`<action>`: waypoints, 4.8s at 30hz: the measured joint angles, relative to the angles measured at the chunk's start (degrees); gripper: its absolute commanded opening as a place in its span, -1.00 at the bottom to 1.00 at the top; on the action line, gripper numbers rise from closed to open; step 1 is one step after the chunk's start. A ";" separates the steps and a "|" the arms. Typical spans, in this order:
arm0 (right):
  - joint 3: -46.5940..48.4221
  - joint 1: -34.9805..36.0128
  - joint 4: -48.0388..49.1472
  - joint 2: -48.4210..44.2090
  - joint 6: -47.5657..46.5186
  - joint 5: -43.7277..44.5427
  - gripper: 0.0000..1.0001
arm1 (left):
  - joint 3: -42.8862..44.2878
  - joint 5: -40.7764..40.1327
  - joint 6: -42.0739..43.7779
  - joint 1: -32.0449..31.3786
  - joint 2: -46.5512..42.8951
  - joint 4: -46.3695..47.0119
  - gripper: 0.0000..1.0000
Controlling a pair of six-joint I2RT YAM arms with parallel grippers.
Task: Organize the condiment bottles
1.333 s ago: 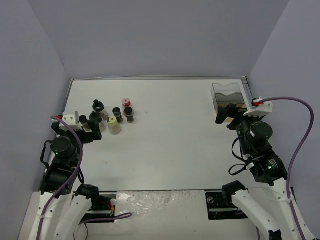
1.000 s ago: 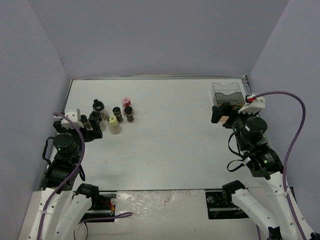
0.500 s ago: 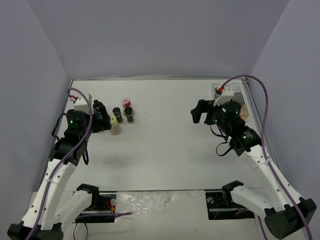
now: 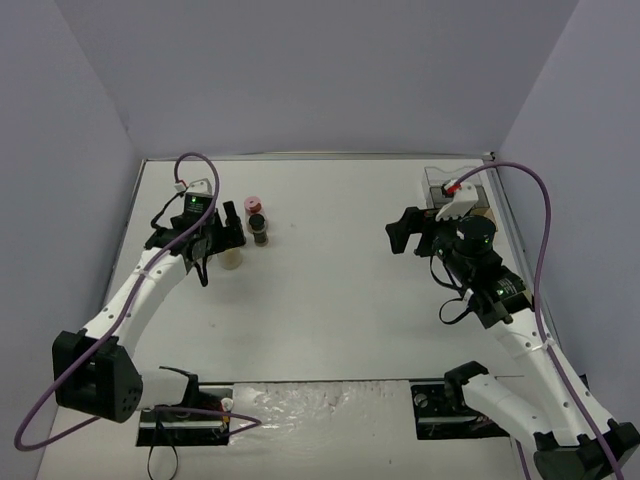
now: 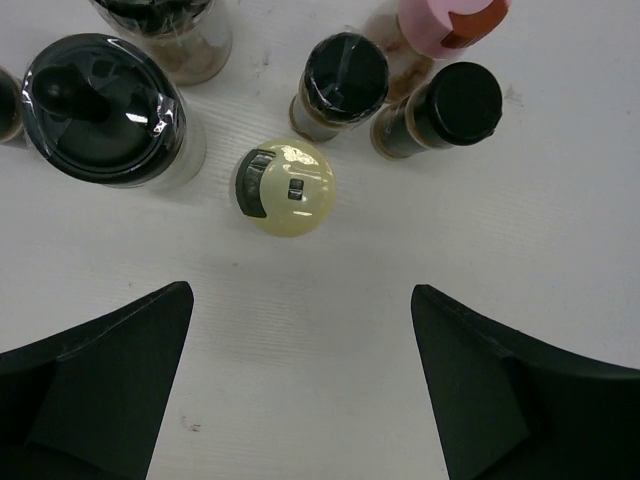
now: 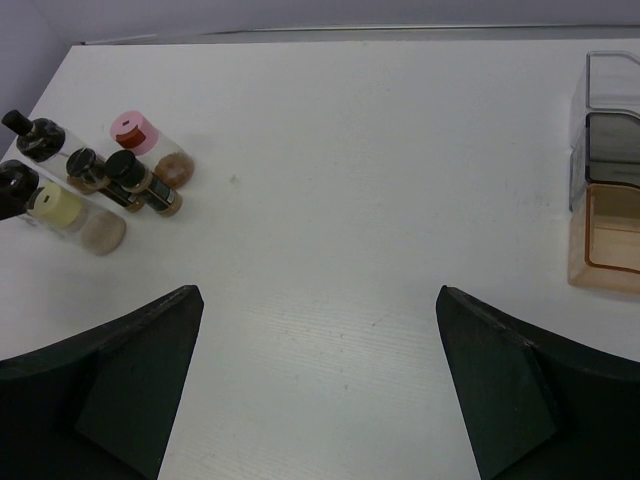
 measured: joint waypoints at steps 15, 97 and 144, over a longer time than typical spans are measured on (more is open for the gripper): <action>-2.57 0.00 -0.59 -4.76 -0.07 -2.19 1.00 | -1.14 -4.70 -5.19 -0.23 10.95 4.23 0.63; -1.19 3.81 2.70 18.79 -5.07 -0.89 1.00 | 12.57 -3.88 3.85 -19.33 1.28 0.26 0.94; 27.44 -18.10 12.42 43.73 -19.07 1.05 -1.00 | 0.44 -2.09 14.38 2.38 -13.32 -6.44 0.94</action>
